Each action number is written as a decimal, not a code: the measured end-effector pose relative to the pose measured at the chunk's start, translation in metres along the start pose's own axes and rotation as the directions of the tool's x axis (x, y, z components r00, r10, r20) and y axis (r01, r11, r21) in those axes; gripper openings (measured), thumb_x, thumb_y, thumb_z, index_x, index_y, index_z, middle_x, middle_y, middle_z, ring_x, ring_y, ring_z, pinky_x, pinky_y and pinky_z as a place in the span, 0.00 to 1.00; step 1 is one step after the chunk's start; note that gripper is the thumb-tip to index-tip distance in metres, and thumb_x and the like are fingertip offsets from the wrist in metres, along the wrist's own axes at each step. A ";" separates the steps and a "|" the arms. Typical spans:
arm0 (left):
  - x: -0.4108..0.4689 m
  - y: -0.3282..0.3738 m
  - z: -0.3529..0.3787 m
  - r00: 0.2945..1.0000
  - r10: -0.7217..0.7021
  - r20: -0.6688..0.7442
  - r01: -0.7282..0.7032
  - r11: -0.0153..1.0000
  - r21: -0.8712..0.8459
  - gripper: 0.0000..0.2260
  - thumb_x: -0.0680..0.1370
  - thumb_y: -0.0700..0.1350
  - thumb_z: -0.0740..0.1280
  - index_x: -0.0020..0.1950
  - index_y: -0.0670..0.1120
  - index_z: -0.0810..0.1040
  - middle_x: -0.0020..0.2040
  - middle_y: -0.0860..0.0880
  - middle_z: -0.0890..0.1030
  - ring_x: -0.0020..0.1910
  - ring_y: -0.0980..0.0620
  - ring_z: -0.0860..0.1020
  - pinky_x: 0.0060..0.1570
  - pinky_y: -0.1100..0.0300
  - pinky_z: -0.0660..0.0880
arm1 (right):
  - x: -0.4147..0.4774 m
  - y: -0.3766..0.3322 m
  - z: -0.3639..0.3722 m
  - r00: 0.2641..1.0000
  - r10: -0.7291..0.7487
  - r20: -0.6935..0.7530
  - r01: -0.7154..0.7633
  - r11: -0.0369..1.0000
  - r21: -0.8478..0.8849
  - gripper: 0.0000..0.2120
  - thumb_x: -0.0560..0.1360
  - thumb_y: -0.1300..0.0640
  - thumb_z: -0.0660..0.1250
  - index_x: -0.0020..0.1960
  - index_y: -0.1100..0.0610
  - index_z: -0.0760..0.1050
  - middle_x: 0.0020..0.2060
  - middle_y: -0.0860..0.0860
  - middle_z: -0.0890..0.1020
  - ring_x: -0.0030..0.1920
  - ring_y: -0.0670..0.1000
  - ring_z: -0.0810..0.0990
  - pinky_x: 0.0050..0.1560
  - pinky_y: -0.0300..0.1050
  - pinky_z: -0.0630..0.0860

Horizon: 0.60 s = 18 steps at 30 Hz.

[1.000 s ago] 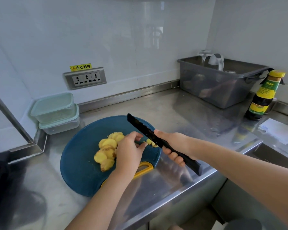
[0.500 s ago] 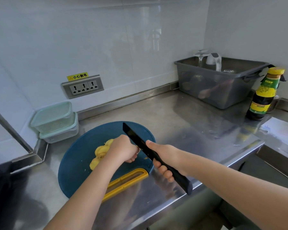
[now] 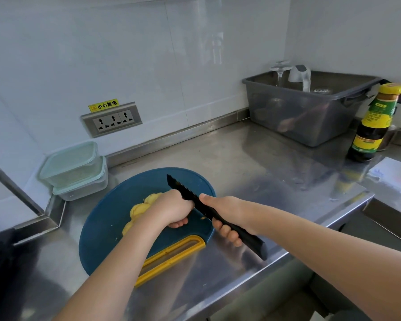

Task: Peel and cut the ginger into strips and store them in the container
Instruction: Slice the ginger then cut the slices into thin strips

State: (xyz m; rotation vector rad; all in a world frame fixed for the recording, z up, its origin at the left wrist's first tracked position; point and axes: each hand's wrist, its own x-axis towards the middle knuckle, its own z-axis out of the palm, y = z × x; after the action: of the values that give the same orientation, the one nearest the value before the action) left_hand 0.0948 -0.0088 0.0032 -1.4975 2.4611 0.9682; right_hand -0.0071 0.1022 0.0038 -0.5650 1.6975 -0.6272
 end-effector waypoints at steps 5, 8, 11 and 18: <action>0.002 0.002 0.002 1.000 0.002 -0.024 -0.002 1.000 0.012 0.12 0.80 0.48 0.58 0.51 0.42 0.77 0.33 0.48 0.80 0.28 0.54 0.75 0.25 0.65 0.71 | -0.001 0.002 0.001 1.000 0.007 -0.001 -0.006 1.000 0.020 0.30 0.76 0.29 0.52 0.31 0.54 0.63 0.22 0.49 0.65 0.20 0.47 0.61 0.23 0.36 0.60; 0.000 -0.003 -0.001 1.000 -0.012 -0.007 0.011 0.998 -0.070 0.10 0.79 0.46 0.61 0.51 0.40 0.77 0.34 0.47 0.80 0.28 0.54 0.75 0.26 0.65 0.73 | -0.002 0.001 0.003 1.000 0.007 -0.006 -0.007 0.999 0.032 0.30 0.76 0.29 0.52 0.31 0.54 0.63 0.21 0.49 0.64 0.20 0.47 0.61 0.23 0.36 0.60; -0.005 -0.011 0.000 1.000 -0.022 -0.004 0.022 0.994 -0.103 0.09 0.79 0.44 0.63 0.47 0.39 0.79 0.35 0.47 0.81 0.30 0.53 0.76 0.29 0.65 0.75 | -0.003 0.001 0.002 1.000 0.002 -0.017 -0.001 0.999 0.036 0.30 0.76 0.30 0.52 0.31 0.54 0.63 0.22 0.49 0.65 0.20 0.47 0.61 0.23 0.36 0.60; -0.012 -0.020 -0.001 0.998 -0.050 0.026 0.054 0.981 -0.189 0.09 0.78 0.44 0.67 0.45 0.39 0.80 0.33 0.47 0.80 0.26 0.55 0.75 0.26 0.67 0.73 | -0.005 0.003 0.004 0.999 -0.049 -0.014 0.050 0.995 0.088 0.30 0.76 0.30 0.52 0.32 0.55 0.64 0.21 0.50 0.64 0.18 0.48 0.62 0.22 0.35 0.61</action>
State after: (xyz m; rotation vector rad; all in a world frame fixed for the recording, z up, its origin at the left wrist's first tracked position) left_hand 0.1177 -0.0058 -0.0006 -1.5881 2.3601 1.2323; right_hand -0.0025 0.1074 0.0044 -0.5424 1.6623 -0.7387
